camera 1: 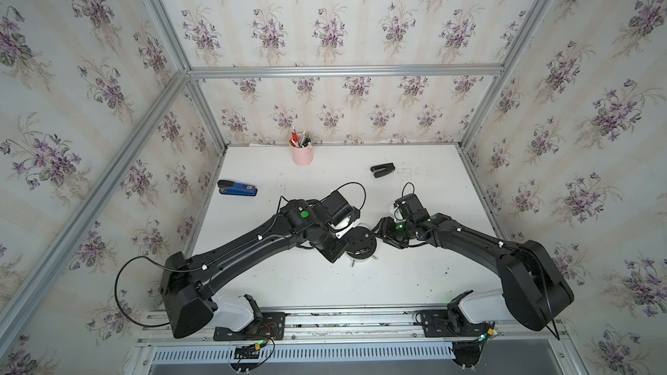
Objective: Remove the battery from the alarm
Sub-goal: Move the alarm to the center of the board.
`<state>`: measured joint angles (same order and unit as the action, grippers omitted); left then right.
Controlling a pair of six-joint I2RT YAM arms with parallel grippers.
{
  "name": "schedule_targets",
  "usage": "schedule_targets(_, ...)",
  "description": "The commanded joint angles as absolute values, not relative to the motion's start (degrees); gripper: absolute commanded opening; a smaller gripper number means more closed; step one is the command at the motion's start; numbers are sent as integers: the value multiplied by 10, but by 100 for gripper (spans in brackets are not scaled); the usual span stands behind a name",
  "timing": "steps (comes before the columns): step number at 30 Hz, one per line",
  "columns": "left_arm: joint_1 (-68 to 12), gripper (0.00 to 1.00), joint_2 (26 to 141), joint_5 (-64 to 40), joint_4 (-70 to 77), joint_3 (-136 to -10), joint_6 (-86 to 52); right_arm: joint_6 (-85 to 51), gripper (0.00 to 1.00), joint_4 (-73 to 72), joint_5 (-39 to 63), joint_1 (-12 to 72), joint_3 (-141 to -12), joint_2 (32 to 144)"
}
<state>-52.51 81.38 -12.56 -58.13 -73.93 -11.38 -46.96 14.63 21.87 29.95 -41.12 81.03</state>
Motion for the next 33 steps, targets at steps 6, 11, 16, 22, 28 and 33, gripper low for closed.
schedule_targets(6,-526,0,856,-132,-539,-738,-107,-480,57,123,221,334,-408,812)
schedule_targets(11,-526,0,869,-116,-540,-747,-103,-485,55,119,218,340,-405,813)
schedule_targets(16,-530,0,881,-101,-545,-747,-102,-484,55,125,210,341,-405,810)
schedule_targets(22,-543,0,900,-83,-561,-763,-98,-485,54,125,206,344,-405,809)
schedule_targets(28,-548,0,911,-77,-563,-761,-97,-486,54,126,203,345,-403,804)
schedule_targets(33,-551,0,911,-68,-566,-761,-98,-487,54,125,201,346,-402,803)
